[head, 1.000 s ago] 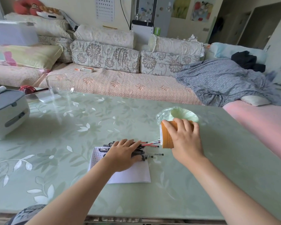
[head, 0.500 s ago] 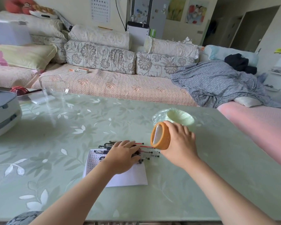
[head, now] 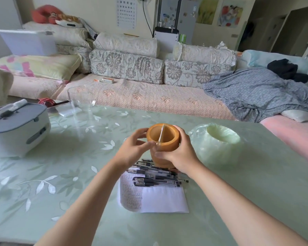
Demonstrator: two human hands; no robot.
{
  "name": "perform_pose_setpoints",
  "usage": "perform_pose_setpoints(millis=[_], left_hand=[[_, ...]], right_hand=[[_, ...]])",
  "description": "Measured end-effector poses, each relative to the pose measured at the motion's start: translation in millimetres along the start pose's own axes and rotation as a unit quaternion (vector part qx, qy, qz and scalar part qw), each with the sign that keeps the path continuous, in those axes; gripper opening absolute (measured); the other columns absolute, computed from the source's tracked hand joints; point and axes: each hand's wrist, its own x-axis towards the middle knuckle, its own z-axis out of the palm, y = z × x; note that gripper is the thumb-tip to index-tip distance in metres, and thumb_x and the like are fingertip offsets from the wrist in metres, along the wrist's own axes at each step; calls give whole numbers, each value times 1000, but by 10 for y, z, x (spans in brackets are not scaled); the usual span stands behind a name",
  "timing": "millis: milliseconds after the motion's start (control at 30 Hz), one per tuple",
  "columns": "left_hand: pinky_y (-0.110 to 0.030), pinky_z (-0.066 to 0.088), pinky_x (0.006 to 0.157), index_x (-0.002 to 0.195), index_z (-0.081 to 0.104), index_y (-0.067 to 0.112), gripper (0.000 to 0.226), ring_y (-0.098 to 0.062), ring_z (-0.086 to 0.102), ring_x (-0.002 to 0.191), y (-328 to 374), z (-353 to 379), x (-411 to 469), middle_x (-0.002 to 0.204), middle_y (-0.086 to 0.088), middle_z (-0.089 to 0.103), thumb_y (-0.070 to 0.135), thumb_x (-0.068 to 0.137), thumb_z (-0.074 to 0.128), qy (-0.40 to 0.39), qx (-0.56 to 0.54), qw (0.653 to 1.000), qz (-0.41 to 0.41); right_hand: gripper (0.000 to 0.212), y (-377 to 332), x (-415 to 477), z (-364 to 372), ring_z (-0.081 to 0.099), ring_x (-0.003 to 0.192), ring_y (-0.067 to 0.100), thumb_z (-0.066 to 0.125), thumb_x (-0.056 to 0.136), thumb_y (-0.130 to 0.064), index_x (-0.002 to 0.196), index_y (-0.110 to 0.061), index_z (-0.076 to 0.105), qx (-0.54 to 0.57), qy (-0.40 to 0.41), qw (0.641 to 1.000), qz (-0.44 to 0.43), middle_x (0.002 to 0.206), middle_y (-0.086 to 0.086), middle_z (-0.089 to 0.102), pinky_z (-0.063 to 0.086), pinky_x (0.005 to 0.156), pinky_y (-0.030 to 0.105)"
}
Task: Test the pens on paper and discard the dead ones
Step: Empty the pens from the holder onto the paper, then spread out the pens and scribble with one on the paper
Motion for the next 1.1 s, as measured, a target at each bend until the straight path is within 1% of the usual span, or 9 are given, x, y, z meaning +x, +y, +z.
perform_pose_setpoints(millis=[133,233,300,400,533,667,867,1000,1100], left_hand=[[-17,49,75,127,55,28,46,0,66,87,-80,-323,52,114,12,63,31,84,73,43,51,998,8],[-12,48,69,128,53,29,52,-1,65,89,-190,-537,87,114,14,60,39,82,74,82,97,992,8],[-16,50,71,130,51,28,55,-2,65,90,-293,-663,120,120,10,58,44,82,73,105,111,988,6],[-27,55,79,132,50,30,57,-7,65,93,-463,-853,184,125,5,56,48,82,70,136,129,982,0],[-29,53,82,137,47,29,58,-8,64,96,-612,-1056,241,127,6,51,48,85,66,175,144,974,-17],[-38,53,90,139,46,28,60,-10,62,99,-715,-1191,317,130,7,50,50,85,62,189,140,971,-42],[-30,50,83,133,47,28,60,-8,61,103,-768,-1331,400,121,16,55,50,78,59,212,107,970,-60],[-28,39,101,135,46,36,48,-8,47,118,-817,-1356,455,118,9,45,38,89,60,207,98,972,-46],[-22,31,93,139,39,41,50,-4,40,109,-802,-1351,442,115,7,39,31,93,56,192,102,975,-48]], right_hand=[[94,-4,149,353,59,113,2,96,46,-40,127,-44,48,37,-27,999,13,123,-18,61,51,95,31],[91,-15,281,595,61,101,-8,96,53,-25,129,-38,50,44,-47,998,27,117,-20,65,49,85,18],[86,-29,399,766,61,94,-13,95,56,-16,128,-35,52,53,-64,996,35,113,-19,66,47,76,10],[85,-30,587,1027,63,93,-9,94,55,-8,126,-33,56,66,-98,992,46,111,-16,69,48,78,16],[84,-6,801,1324,65,94,-4,92,54,-2,124,-33,58,75,-141,986,49,107,-15,71,50,77,15],[85,54,970,1548,65,104,6,92,54,-3,126,-33,57,78,-155,984,50,112,-12,70,50,83,22],[86,65,1157,1795,60,106,5,94,58,-15,132,-28,52,62,-141,987,50,118,-10,64,48,83,21],[88,54,1233,1929,57,106,2,95,59,-27,133,-30,48,51,-144,987,41,118,-15,61,47,83,19],[91,81,1268,1970,57,108,1,94,60,-33,136,-30,44,30,-145,988,35,120,-16,59,49,93,25]])
